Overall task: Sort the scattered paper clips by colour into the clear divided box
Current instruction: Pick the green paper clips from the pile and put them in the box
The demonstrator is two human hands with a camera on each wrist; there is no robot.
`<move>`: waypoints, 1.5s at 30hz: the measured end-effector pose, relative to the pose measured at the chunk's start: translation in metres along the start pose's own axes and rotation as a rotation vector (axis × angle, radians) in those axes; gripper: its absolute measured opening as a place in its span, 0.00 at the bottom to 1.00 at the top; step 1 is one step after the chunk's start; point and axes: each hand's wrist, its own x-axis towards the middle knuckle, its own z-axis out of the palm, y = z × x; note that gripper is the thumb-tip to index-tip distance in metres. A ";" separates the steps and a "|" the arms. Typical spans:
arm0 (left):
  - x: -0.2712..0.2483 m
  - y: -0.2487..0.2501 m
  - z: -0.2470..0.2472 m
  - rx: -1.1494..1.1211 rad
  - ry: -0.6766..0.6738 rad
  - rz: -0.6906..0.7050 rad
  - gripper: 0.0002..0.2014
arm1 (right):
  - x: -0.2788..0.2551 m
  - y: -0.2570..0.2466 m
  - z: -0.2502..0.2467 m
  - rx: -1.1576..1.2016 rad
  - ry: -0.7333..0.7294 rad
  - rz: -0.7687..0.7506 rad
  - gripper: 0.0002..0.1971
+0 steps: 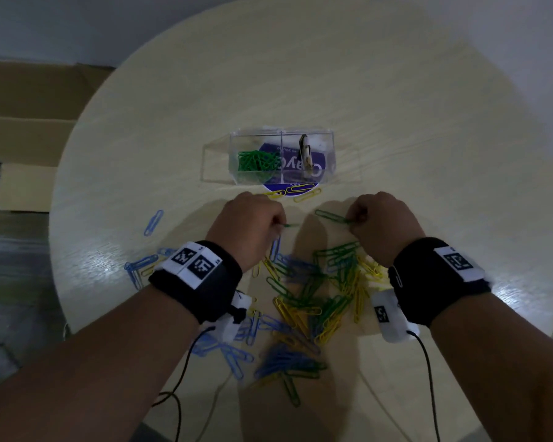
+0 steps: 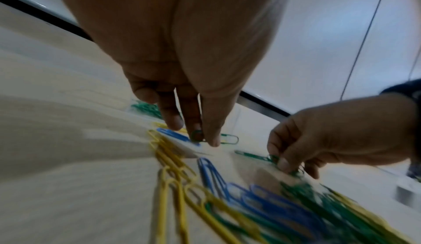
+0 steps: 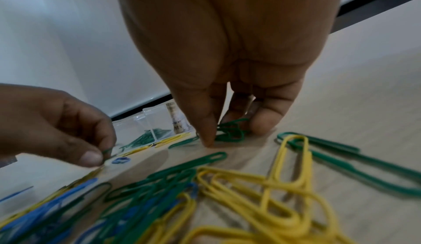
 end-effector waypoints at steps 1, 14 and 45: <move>-0.001 -0.003 -0.003 -0.065 0.051 -0.018 0.02 | -0.001 0.002 0.000 0.011 0.023 -0.017 0.07; -0.029 -0.017 0.009 0.017 0.037 0.033 0.02 | -0.021 0.007 0.002 0.018 -0.040 -0.228 0.08; -0.043 -0.016 0.010 0.211 0.095 0.025 0.06 | -0.007 0.000 0.008 -0.133 0.050 -0.454 0.06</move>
